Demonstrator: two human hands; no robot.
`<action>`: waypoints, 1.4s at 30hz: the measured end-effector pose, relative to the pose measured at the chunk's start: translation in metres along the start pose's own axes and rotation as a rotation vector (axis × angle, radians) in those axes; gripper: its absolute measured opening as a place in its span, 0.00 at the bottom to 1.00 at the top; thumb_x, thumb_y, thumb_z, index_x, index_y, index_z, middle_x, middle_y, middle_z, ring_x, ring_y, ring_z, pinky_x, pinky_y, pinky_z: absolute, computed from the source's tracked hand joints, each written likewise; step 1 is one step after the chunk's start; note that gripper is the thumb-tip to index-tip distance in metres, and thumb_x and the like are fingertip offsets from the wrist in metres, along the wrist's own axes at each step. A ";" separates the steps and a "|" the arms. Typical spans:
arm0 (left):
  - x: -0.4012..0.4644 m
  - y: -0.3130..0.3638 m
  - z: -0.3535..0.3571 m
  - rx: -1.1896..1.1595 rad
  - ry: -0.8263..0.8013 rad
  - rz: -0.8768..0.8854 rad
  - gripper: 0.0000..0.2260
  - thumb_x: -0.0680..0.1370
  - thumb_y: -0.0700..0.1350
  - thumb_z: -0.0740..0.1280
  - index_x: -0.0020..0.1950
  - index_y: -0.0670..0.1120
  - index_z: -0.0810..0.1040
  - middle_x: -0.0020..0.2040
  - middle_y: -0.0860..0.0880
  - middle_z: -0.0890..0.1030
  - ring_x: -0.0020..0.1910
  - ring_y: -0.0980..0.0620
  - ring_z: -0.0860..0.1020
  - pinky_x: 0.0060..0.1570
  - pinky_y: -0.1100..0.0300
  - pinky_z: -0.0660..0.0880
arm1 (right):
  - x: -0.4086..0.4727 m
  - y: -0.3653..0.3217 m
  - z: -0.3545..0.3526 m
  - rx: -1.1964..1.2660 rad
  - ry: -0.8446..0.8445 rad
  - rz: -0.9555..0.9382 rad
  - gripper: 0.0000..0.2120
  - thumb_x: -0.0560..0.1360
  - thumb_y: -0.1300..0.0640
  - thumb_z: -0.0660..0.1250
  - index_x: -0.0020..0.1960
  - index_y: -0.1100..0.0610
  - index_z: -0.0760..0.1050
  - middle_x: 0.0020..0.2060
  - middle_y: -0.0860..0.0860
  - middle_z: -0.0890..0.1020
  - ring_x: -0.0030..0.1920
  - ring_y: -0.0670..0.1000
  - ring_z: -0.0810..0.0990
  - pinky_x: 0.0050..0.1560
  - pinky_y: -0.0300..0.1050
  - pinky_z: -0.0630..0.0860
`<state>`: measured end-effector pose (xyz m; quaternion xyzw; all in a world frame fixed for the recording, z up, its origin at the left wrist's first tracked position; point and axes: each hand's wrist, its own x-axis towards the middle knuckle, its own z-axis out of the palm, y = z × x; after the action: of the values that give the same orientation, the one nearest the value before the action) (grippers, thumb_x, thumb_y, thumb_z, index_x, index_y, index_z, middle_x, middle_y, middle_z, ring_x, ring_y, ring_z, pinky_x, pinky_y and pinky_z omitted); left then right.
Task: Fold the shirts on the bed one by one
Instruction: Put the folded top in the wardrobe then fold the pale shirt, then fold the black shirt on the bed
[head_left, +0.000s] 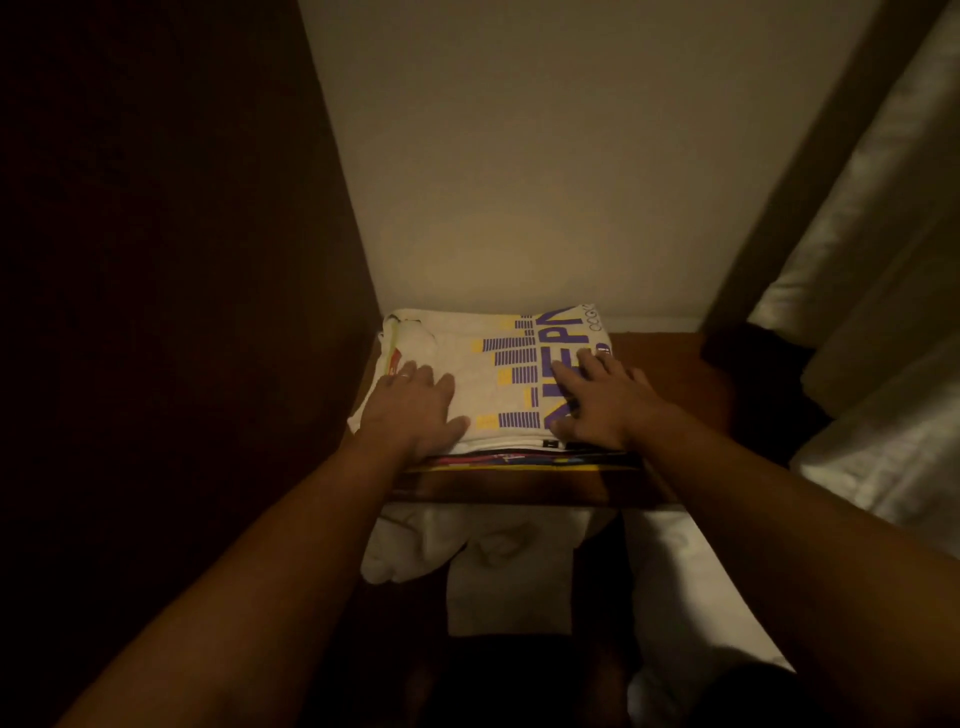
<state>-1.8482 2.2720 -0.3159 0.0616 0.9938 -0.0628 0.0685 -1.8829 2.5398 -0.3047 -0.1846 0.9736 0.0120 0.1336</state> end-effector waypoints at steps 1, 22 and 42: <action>-0.004 0.003 -0.009 -0.009 -0.011 0.022 0.28 0.79 0.66 0.57 0.71 0.49 0.67 0.70 0.41 0.72 0.71 0.39 0.68 0.67 0.43 0.68 | -0.006 0.000 -0.003 -0.001 0.022 -0.011 0.43 0.77 0.31 0.60 0.82 0.46 0.44 0.81 0.55 0.48 0.80 0.60 0.44 0.76 0.63 0.51; -0.191 0.059 -0.312 0.004 -0.112 0.098 0.19 0.81 0.56 0.65 0.67 0.46 0.77 0.65 0.43 0.79 0.63 0.42 0.77 0.53 0.53 0.74 | -0.216 -0.057 -0.251 -0.101 0.164 -0.222 0.12 0.78 0.48 0.62 0.51 0.55 0.78 0.51 0.59 0.82 0.51 0.60 0.81 0.47 0.47 0.77; -0.533 0.038 -0.484 -0.260 -0.226 -0.030 0.10 0.81 0.53 0.65 0.59 0.52 0.78 0.56 0.46 0.82 0.56 0.43 0.80 0.50 0.53 0.75 | -0.506 -0.205 -0.394 0.200 0.064 -0.497 0.10 0.77 0.50 0.61 0.44 0.53 0.78 0.41 0.55 0.82 0.41 0.58 0.78 0.39 0.50 0.76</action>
<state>-1.3818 2.3127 0.2317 0.0297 0.9803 0.0588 0.1862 -1.4555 2.5008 0.2141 -0.4041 0.8985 -0.1232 0.1192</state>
